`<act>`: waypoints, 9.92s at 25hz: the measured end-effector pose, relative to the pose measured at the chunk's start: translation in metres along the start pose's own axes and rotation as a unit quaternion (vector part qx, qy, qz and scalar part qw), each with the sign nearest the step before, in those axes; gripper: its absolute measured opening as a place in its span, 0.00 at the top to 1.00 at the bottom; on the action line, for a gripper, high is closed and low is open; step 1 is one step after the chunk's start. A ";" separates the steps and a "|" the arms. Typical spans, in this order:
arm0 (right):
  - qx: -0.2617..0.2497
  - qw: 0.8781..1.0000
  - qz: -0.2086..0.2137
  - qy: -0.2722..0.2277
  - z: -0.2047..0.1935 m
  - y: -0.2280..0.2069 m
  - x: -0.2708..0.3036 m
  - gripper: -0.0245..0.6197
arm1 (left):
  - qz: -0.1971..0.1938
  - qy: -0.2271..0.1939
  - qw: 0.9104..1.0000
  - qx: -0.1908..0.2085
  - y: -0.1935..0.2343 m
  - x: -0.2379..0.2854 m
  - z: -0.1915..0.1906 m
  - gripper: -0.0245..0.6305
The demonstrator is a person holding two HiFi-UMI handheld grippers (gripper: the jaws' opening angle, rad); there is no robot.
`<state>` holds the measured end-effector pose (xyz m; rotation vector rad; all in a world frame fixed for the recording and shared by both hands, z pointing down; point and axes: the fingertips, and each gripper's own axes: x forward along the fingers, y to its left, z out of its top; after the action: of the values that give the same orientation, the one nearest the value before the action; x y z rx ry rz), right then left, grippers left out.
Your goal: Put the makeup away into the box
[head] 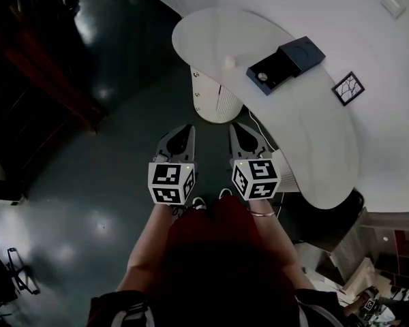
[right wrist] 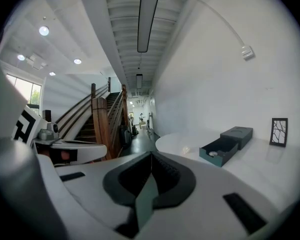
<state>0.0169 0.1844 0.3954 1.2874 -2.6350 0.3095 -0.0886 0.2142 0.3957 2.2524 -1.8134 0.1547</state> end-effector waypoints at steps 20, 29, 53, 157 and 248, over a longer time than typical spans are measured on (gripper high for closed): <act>-0.001 0.999 0.010 0.052 0.004 -0.011 0.089 0.77 | 0.011 0.025 1.000 -0.007 0.046 0.049 -0.004 0.93; 0.008 0.997 -0.028 0.068 0.003 -0.064 0.144 0.75 | 0.009 0.039 0.999 -0.014 0.064 0.117 -0.004 0.93; -0.022 0.987 -0.065 0.142 0.001 -0.144 0.264 0.64 | 0.025 0.055 0.998 -0.012 0.091 0.244 0.025 0.93; 0.098 0.890 -0.334 0.296 -0.034 -0.390 0.241 0.69 | -0.377 0.172 0.907 0.075 -0.061 0.515 0.018 0.93; 0.158 0.874 -0.459 0.010 0.043 -0.197 0.136 0.94 | -0.466 0.089 0.872 0.119 -0.023 0.355 0.079 0.93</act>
<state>0.0878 -0.0477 0.4096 2.4106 -1.6857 0.5780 0.0070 -0.1379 0.3997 2.8835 -0.4899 0.3923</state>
